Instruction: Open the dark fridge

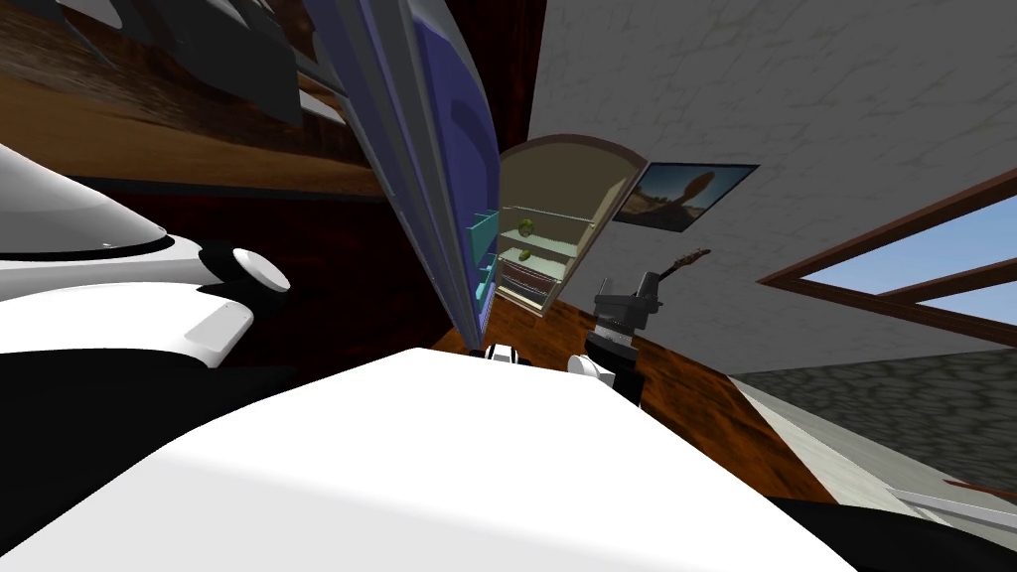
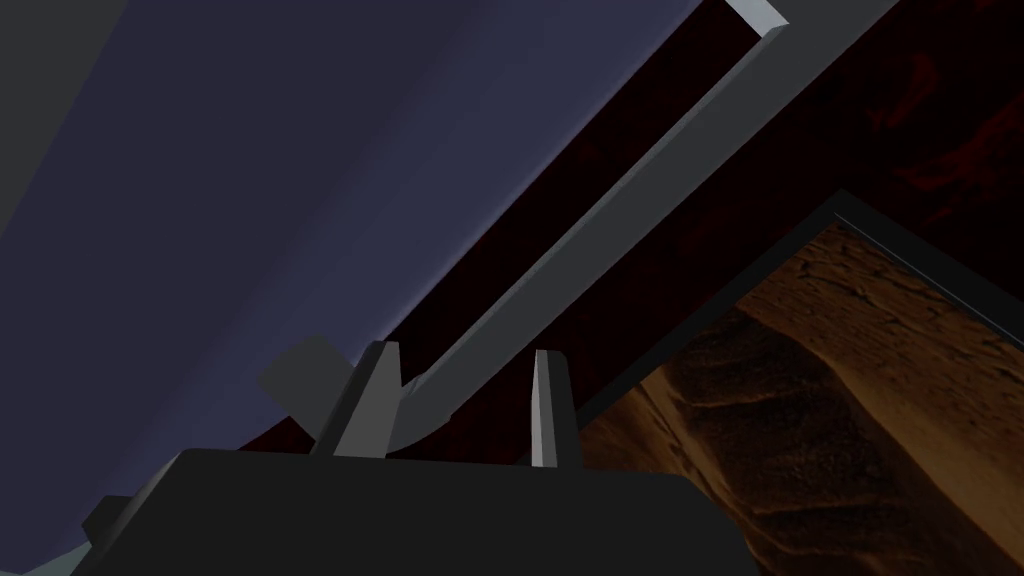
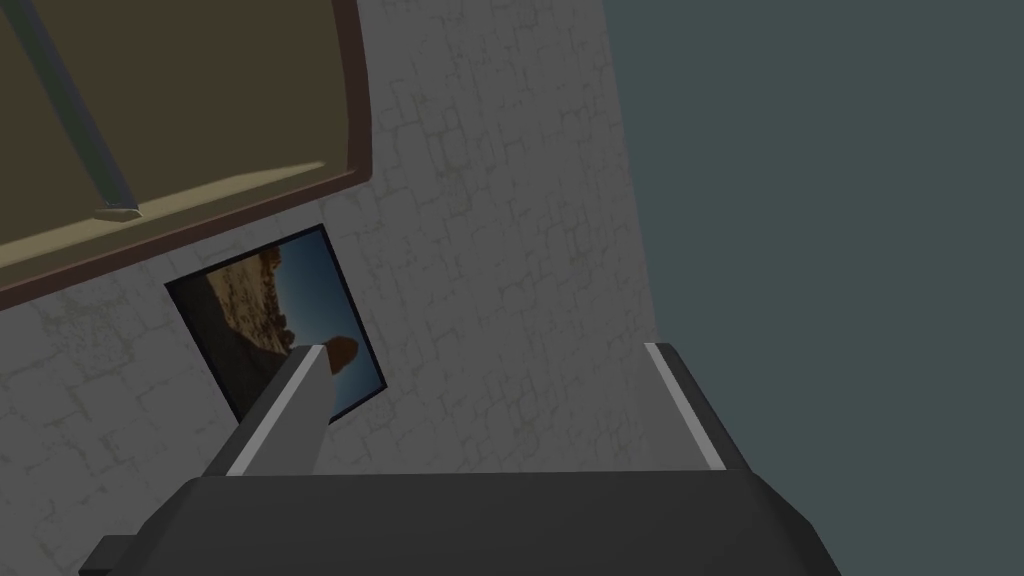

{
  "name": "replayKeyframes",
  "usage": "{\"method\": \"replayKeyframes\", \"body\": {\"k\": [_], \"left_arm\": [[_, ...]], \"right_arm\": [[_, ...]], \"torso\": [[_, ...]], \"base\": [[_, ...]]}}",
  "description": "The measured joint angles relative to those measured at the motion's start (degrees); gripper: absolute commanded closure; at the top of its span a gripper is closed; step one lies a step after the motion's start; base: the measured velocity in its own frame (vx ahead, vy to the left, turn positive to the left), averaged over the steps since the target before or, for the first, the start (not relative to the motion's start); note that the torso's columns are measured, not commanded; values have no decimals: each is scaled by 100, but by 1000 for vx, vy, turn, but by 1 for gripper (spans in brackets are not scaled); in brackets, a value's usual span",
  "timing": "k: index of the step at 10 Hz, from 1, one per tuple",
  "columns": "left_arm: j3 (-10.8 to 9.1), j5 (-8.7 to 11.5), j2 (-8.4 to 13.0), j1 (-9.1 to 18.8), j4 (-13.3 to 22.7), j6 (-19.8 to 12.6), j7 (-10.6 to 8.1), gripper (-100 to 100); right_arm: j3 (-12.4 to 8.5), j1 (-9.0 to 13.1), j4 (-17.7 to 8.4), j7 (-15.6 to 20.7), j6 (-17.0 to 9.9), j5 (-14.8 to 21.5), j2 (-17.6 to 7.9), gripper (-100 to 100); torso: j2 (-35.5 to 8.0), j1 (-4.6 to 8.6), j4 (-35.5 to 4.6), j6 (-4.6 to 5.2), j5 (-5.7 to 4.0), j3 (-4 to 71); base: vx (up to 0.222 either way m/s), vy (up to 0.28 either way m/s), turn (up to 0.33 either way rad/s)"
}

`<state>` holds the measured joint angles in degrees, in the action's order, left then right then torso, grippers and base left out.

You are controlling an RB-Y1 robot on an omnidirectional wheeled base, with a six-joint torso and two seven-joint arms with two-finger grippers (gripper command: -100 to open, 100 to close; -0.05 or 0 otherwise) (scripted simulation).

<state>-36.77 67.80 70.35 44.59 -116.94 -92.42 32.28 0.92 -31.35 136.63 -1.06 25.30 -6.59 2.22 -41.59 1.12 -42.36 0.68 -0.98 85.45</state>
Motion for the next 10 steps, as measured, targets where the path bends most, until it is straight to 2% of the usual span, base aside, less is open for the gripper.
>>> {"method": "replayKeyframes", "body": {"k": [4,5,6,7,8,9,10], "left_arm": [[97,37,118,117,97,-43,-58,-100],[119,79,192,170,221,-65,-18,-100],[213,94,288,270,284,-97,-60,-100],[198,134,343,307,281,-149,-112,-100],[96,152,332,268,253,-186,-105,-100],[130,138,334,285,243,-179,-122,-100],[79,132,303,241,207,-183,-121,-100]], "right_arm": [[0,0,0,0,0,0,0,0],[0,0,0,0,0,0,0,0],[0,0,0,0,0,0,0,0],[0,-1,0,0,0,0,0,0],[0,0,0,0,0,0,0,0],[0,0,0,0,0,0,0,0],[0,0,0,0,0,0,0,0]], "torso": [[-1,22,-10,6,-24,8],[0,31,-19,11,-38,15],[-1,49,-26,18,-55,19],[-7,63,-31,15,-61,13],[-14,68,-26,15,-56,5],[-13,70,-25,17,-59,7],[-11,63,-22,16,-53,5]], "base": [[2,-4,-15],[3,11,-26],[13,23,5],[12,13,-11],[4,-1,11],[-1,-1,-17],[0,0,0]]}}
